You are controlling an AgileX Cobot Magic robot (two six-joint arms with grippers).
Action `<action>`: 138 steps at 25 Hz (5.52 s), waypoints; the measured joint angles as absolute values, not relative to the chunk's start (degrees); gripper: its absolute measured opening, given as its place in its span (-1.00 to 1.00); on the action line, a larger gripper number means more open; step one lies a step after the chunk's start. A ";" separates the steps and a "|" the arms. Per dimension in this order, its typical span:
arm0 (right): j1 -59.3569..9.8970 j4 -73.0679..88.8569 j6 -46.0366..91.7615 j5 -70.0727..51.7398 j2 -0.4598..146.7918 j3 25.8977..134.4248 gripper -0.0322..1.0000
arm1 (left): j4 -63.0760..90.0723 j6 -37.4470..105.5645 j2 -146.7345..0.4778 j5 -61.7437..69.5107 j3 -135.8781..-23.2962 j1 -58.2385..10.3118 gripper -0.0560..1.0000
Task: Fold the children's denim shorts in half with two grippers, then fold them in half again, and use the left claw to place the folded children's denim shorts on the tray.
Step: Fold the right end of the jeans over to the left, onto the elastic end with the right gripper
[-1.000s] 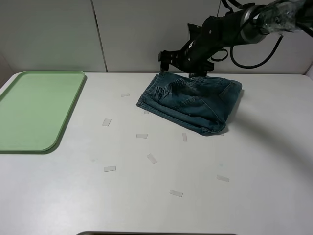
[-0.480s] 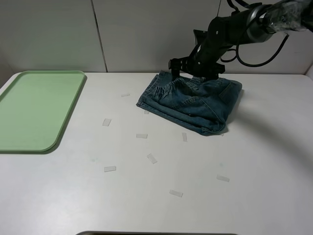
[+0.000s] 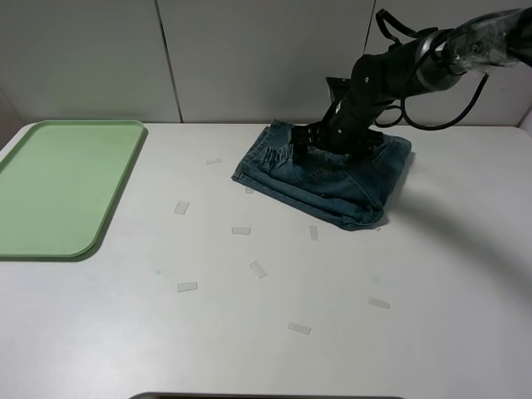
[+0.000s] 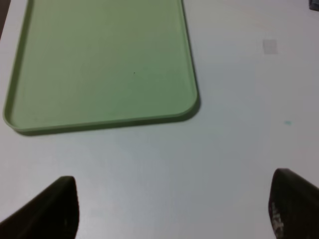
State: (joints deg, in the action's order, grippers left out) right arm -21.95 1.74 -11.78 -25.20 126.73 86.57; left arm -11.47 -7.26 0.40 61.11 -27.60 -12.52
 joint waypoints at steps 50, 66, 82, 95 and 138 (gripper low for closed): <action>-19.70 -23.44 -38.34 -21.63 121.28 91.67 -0.86 | -11.52 -7.26 0.40 61.10 -27.60 -12.52 0.55; -10.98 -32.79 -47.17 -35.58 115.24 91.64 -0.86 | -11.52 -7.26 0.40 61.10 -27.60 -12.52 0.55; -18.55 -34.15 -52.63 -31.05 114.13 91.64 -0.86 | -11.54 -7.26 0.40 61.16 -27.60 -12.52 0.55; -25.43 -29.17 -52.63 -24.87 119.99 91.57 -0.86 | -12.68 -7.26 0.40 61.16 -27.60 -12.52 0.55; -34.43 2.54 -3.25 -17.59 130.84 91.57 -0.59 | -12.83 -5.76 0.40 61.16 -27.60 -12.52 0.55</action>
State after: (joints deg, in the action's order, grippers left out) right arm -34.43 2.54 -3.25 -17.59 130.84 91.57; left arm -12.83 -5.76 0.40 61.16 -27.60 -12.52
